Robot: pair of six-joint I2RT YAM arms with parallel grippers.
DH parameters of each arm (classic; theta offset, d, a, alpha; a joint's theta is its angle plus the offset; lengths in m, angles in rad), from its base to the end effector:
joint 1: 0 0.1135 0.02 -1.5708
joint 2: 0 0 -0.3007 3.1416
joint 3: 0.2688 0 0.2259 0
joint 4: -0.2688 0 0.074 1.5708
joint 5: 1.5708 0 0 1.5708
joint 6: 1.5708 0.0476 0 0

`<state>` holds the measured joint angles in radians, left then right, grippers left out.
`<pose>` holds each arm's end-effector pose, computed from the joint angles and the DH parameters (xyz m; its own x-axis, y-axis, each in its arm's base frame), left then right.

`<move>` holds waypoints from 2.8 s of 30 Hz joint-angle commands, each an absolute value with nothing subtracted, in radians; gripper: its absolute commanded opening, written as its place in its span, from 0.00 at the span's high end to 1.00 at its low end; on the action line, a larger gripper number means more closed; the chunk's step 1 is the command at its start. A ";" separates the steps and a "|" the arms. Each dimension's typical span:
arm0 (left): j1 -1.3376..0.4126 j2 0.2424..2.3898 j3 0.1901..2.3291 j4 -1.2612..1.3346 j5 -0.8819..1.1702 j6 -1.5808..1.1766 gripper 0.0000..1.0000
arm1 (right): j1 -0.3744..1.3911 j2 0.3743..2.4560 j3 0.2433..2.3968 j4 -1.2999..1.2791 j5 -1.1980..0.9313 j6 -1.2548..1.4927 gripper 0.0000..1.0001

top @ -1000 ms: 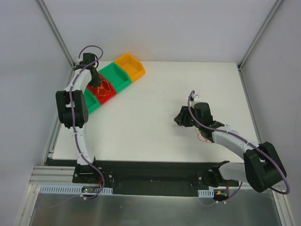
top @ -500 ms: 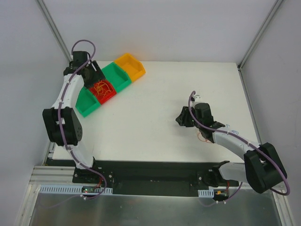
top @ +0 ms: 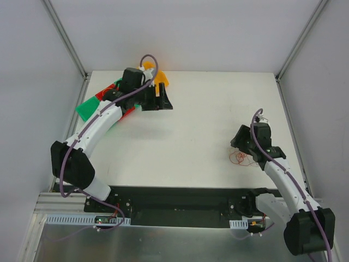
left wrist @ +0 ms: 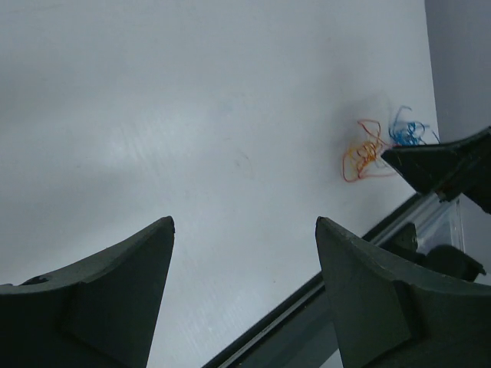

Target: Untangle the cables

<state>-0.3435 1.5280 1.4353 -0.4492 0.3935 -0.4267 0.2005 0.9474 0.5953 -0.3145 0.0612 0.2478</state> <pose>0.3051 -0.1285 0.3927 -0.6988 -0.1560 -0.6981 0.3637 0.7628 -0.5346 0.1623 0.0300 0.2637 -0.6246 0.1229 -0.7712 0.0016 0.9877 0.1561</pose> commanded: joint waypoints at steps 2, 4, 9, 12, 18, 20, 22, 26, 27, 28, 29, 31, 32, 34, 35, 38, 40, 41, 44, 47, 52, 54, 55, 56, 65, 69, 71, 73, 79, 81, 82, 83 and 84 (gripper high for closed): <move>-0.454 1.516 1.440 -0.436 0.482 -0.387 0.27 | 0.183 0.885 0.539 -0.401 0.060 0.354 0.39; -0.474 1.519 1.440 -0.434 0.491 -0.391 0.27 | 0.183 0.902 0.517 -0.356 0.049 0.403 0.41; -0.512 1.540 1.442 -0.436 0.503 -0.385 0.27 | 0.181 1.020 0.529 -0.259 -0.044 0.508 0.45; -0.518 1.545 1.447 -0.434 0.534 -0.394 0.27 | 0.181 1.075 0.534 -0.198 -0.035 0.520 0.45; -0.532 1.554 1.442 -0.436 0.502 -0.373 0.27 | 0.181 1.150 0.563 -0.167 0.034 0.466 0.53; -0.532 1.562 1.445 -0.436 0.512 -0.376 0.27 | 0.181 1.146 0.571 -0.172 0.023 0.439 0.75; -0.532 1.563 1.445 -0.436 0.525 -0.380 0.27 | 0.181 1.091 0.580 -0.207 0.028 0.413 0.87; -0.534 1.548 1.447 -0.436 0.512 -0.368 0.27 | 0.183 0.847 0.670 -0.403 0.144 0.299 0.95; -0.532 1.542 1.445 -0.436 0.494 -0.361 0.27 | 0.181 0.800 0.720 -0.451 0.167 0.267 0.96; -0.532 1.539 1.443 -0.439 0.479 -0.357 0.27 | 0.181 0.749 0.770 -0.500 0.184 0.224 0.98; -0.532 1.536 1.445 -0.440 0.468 -0.357 0.27 | 0.183 0.709 0.829 -0.532 0.193 0.189 0.98; -0.534 1.526 1.443 -0.439 0.480 -0.371 0.27 | 0.183 0.664 0.940 -0.555 0.199 0.115 0.99; -0.534 1.523 1.442 -0.434 0.495 -0.379 0.28 | 0.181 0.658 0.992 -0.563 0.193 0.094 0.99; -0.538 1.511 1.433 -0.416 0.518 -0.385 0.28 | 0.181 0.667 1.081 -0.598 0.173 0.083 1.00; -0.540 1.500 1.427 -0.404 0.528 -0.387 0.28 | 0.181 0.675 1.106 -0.597 0.144 0.080 1.00; -0.540 1.491 1.414 -0.374 0.560 -0.388 0.28 | 0.183 0.693 1.044 -0.522 0.094 0.077 1.00; -0.540 1.494 1.405 -0.342 0.618 -0.390 0.29 | 0.178 0.748 1.055 -0.581 0.094 0.107 1.00; -0.541 1.493 1.396 -0.315 0.649 -0.391 0.29 | 0.179 0.791 1.084 -0.621 0.056 0.106 1.00; -0.561 1.491 1.364 -0.236 0.733 -0.391 0.27 | 0.178 0.786 1.111 -0.614 -0.039 0.149 1.00; -0.607 1.483 1.333 -0.169 0.765 -0.399 0.24 | 0.178 0.755 1.037 -0.505 -0.152 0.221 1.00; -0.741 1.469 1.235 -0.020 0.652 -0.396 0.24 | 0.179 0.707 0.957 -0.399 -0.319 0.388 1.00; -0.785 1.488 1.226 0.042 0.600 -0.434 0.25 | 0.179 0.684 0.940 -0.364 -0.360 0.440 1.00; -0.795 1.500 1.210 0.090 0.591 -0.474 0.25 | 0.178 0.680 0.943 -0.356 -0.377 0.457 1.00; -0.802 1.508 1.195 0.154 0.578 -0.510 0.25 | 0.179 0.677 0.949 -0.350 -0.388 0.471 1.00; -0.854 1.701 1.259 0.391 0.506 -0.741 0.35 | 0.178 0.606 0.894 -0.273 -0.449 0.595 1.00; -0.868 1.808 1.342 0.402 0.509 -0.814 0.49 | 0.178 0.578 0.887 -0.268 -0.440 0.614 1.00; -0.873 1.853 1.365 0.458 0.549 -0.857 0.59 | 0.178 0.577 0.890 -0.268 -0.442 0.611 1.00; -0.877 1.884 1.373 0.469 0.539 -0.867 0.87 | 0.178 0.584 0.900 -0.270 -0.449 0.615 1.00; -0.877 1.934 1.316 0.367 0.443 -0.847 1.00 | 0.179 0.652 1.087 -0.282 -0.452 0.591 1.00; -0.876 1.939 1.263 0.359 0.413 -0.839 1.00 | 0.178 0.699 1.216 -0.301 -0.453 0.571 1.00; -0.877 1.944 1.244 0.350 0.402 -0.827 1.00 | 0.178 0.713 1.271 -0.310 -0.451 0.555 1.00; -0.876 1.948 1.229 0.333 0.387 -0.799 1.00 | 0.178 0.738 1.338 -0.320 -0.443 0.540 1.00; -0.874 1.951 1.218 0.315 0.368 -0.776 1.00 | 0.178 0.753 1.401 -0.330 -0.436 0.522 1.00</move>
